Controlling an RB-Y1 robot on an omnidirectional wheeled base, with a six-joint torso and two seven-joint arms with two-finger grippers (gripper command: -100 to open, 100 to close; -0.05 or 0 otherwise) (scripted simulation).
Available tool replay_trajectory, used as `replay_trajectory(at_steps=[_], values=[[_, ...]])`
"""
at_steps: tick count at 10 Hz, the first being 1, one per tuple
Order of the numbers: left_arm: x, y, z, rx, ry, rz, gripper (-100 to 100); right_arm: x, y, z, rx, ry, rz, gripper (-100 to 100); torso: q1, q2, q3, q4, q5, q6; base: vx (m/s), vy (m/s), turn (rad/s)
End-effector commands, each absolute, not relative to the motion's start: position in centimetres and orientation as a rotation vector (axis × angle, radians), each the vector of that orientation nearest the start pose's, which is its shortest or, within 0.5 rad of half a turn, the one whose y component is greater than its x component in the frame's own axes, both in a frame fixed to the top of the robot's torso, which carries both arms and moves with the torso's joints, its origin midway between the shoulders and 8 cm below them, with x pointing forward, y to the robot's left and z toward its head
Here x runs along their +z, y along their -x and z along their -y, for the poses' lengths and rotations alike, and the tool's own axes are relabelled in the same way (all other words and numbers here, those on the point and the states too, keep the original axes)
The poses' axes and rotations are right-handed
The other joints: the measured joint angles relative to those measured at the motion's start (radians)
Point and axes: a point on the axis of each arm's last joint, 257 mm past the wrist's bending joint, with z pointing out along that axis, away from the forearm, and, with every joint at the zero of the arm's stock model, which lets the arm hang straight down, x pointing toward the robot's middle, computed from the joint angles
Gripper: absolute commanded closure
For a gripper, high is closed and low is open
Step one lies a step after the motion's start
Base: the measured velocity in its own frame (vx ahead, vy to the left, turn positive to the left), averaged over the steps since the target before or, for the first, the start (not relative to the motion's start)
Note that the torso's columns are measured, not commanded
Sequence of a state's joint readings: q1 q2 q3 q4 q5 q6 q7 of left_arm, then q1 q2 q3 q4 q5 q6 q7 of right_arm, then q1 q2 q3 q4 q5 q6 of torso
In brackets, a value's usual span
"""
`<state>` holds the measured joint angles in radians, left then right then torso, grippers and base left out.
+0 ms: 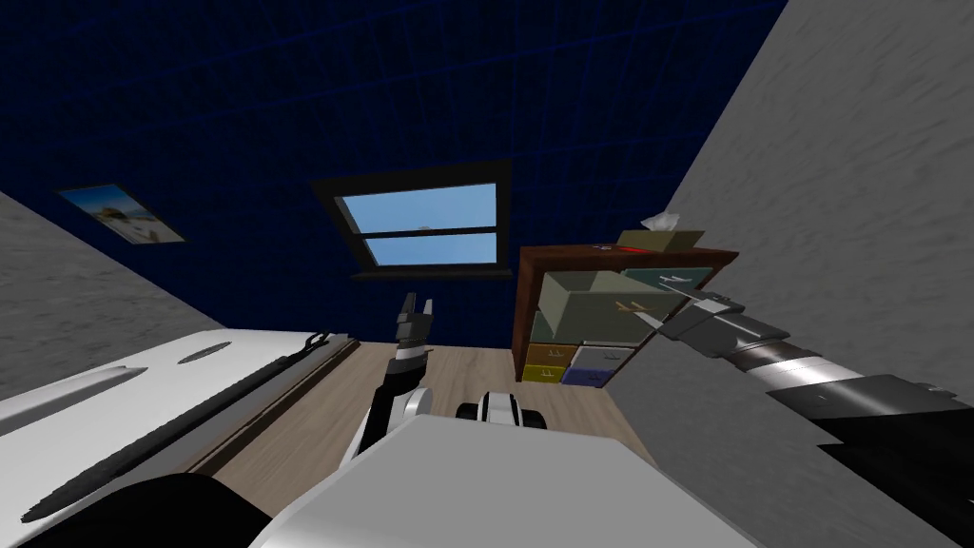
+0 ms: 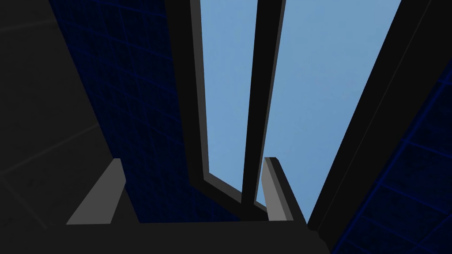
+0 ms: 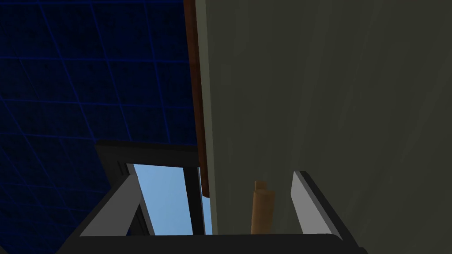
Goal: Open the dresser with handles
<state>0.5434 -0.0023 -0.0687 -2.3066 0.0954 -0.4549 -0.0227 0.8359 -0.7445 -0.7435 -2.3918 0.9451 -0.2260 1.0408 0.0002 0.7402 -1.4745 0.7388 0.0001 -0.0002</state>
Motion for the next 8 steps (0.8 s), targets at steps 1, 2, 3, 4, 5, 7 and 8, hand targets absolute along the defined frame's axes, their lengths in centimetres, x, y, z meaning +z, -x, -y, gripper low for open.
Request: replay_trajectory(at_steps=[1,2,3,4,5,7,8], values=[[1.28,-34.49,-27.28,-1.382,0.769,-0.599,0,4.88,-33.31,40.93,-1.163,1.192,-1.004,-100,0.0,0.001,0.001,0.0,0.0,0.001,0.027,0.022,-0.07],[1.28,-34.5,-27.28,-1.382,0.769,-0.599,0,5.45,-33.29,40.71,-1.156,1.197,-0.997,-100,0.0,0.001,0.0,0.0,0.0,0.0,0.023,0.024,-0.079],[1.28,-34.5,-27.28,-1.382,0.769,-0.599,0,4.87,-33.25,40.74,-1.158,1.198,-1.005,-100,0.002,0.001,0.0,0.002,0.002,0.0,0.012,0.009,-0.017],[1.29,-34.5,-27.28,-1.382,0.769,-0.599,0,4.87,-33.24,40.72,-1.154,1.197,-1.007,0,0.002,0.001,0.0,0.002,0.002,0.0,0.0,0.0,0.0],[1.29,-34.5,-27.28,-1.382,0.769,-0.599,0,4.79,-33.24,40.75,-1.154,1.198,-1.009,0,0.002,0.001,0.0,0.001,0.002,0.0,0.0,0.0,0.0],[1.29,-34.5,-27.28,-1.382,0.769,-0.599,0,4.68,-33.24,40.79,-1.152,1.198,-1.012,0,0.002,-0.001,-0.001,0.0,0.001,0.0,0.0,0.0,0.0],[1.29,-34.5,-27.28,-1.382,0.769,-0.599,0,4.64,-33.23,40.81,-1.152,1.199,-1.013,0,0.001,-0.001,-0.001,0.0,0.001,0.0,0.0,0.0,0.0]])
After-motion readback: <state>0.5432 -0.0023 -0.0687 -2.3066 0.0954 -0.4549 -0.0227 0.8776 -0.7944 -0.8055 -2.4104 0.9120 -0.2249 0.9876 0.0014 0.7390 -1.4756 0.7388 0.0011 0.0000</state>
